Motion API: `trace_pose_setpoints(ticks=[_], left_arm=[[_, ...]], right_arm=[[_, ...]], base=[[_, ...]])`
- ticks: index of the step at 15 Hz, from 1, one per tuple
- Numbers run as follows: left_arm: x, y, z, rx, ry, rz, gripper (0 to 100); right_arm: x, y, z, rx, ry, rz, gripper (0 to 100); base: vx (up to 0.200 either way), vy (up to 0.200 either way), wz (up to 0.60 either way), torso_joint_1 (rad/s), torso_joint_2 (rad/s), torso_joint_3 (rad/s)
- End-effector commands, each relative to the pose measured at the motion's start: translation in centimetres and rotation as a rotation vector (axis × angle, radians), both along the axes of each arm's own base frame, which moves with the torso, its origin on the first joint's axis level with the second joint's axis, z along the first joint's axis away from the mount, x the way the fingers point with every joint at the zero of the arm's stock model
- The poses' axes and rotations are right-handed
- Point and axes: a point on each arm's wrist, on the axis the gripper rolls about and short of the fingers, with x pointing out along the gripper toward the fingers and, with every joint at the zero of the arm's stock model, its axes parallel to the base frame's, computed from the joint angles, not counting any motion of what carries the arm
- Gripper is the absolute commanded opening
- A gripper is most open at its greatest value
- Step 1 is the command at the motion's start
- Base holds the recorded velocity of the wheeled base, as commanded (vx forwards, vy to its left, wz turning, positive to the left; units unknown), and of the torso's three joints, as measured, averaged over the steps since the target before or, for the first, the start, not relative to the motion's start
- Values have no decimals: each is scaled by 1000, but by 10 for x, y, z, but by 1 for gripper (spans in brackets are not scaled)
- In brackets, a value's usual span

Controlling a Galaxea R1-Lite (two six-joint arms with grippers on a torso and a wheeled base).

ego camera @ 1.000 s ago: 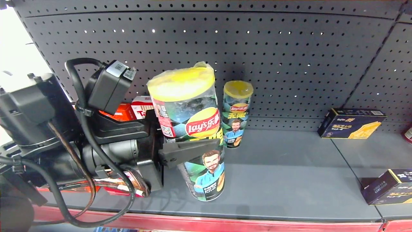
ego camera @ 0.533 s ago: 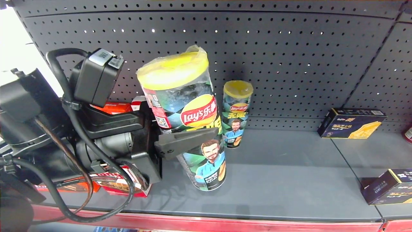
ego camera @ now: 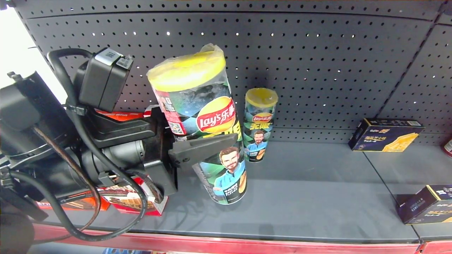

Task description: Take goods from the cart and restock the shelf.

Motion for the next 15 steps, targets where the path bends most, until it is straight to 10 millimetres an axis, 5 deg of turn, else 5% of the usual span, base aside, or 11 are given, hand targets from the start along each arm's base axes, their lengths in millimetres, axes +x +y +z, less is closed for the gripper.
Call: trace_pose_setpoints(ticks=[1, 7, 8, 10, 15], left_arm=[[-3, 2, 3, -11, 5, 0, 0], [-2, 4, 10, -31, 13, -4, 0], [-2, 4, 10, -31, 13, -4, 0], [2, 2, 20, -59, 14, -10, 0], [3, 1, 31, -77, 12, -48, 0]], right_arm=[[70, 18, 17, 5, 111, 108, 100], [154, 34, 21, -38, 100, 120, 100], [154, 34, 21, -38, 100, 120, 100], [198, 47, 26, -121, 34, 353, 100], [248, 85, 25, -162, -20, 628, 100]], base=[[0, 0, 0, 0, 0, 0], [0, 0, 0, 0, 0, 0], [0, 0, 0, 0, 0, 0], [0, 0, 0, 0, 0, 0], [0, 0, 0, 0, 0, 0]])
